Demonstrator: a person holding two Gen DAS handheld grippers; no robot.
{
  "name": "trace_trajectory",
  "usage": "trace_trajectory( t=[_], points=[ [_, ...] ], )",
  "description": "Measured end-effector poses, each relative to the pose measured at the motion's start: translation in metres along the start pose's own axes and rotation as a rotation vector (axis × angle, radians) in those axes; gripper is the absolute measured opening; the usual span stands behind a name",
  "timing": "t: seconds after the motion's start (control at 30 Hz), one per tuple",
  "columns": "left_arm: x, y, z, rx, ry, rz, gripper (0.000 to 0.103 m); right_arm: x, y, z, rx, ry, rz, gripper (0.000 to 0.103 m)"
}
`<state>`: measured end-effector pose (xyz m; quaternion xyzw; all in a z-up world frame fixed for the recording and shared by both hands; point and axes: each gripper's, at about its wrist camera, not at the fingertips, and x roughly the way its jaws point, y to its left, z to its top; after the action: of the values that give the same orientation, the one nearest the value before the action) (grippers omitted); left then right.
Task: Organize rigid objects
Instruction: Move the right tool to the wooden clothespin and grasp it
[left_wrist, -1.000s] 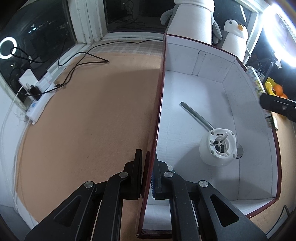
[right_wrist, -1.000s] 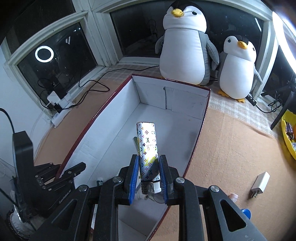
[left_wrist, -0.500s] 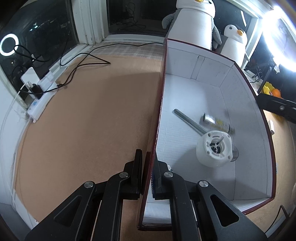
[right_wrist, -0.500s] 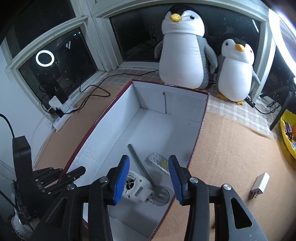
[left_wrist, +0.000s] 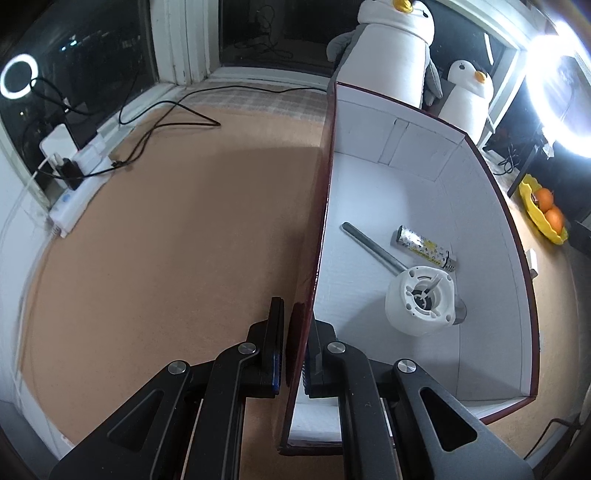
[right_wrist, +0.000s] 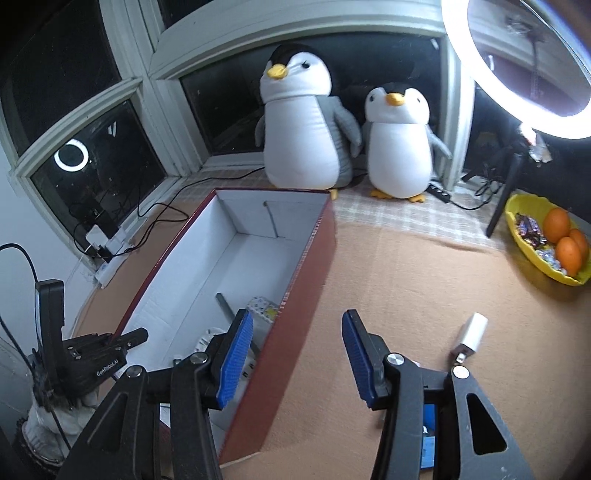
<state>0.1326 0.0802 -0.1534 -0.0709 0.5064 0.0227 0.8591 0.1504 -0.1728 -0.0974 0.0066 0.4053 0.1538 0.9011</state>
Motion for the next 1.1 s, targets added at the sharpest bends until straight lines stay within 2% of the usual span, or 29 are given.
trace_trajectory(
  t=[0.27, 0.7, 1.1],
  points=[
    [0.001, -0.004, 0.003, 0.026, 0.006, 0.011, 0.007, -0.03, -0.039, -0.023, 0.087, -0.018, -0.053, 0.048],
    [-0.002, -0.013, 0.003, 0.084, -0.001, 0.045, 0.007, -0.05, -0.112, -0.068, 0.253, 0.061, -0.175, 0.048],
    [0.001, -0.015, 0.005, 0.126, 0.014, 0.057, 0.007, -0.062, -0.159, -0.108, 0.411, 0.098, -0.236, 0.048]
  ],
)
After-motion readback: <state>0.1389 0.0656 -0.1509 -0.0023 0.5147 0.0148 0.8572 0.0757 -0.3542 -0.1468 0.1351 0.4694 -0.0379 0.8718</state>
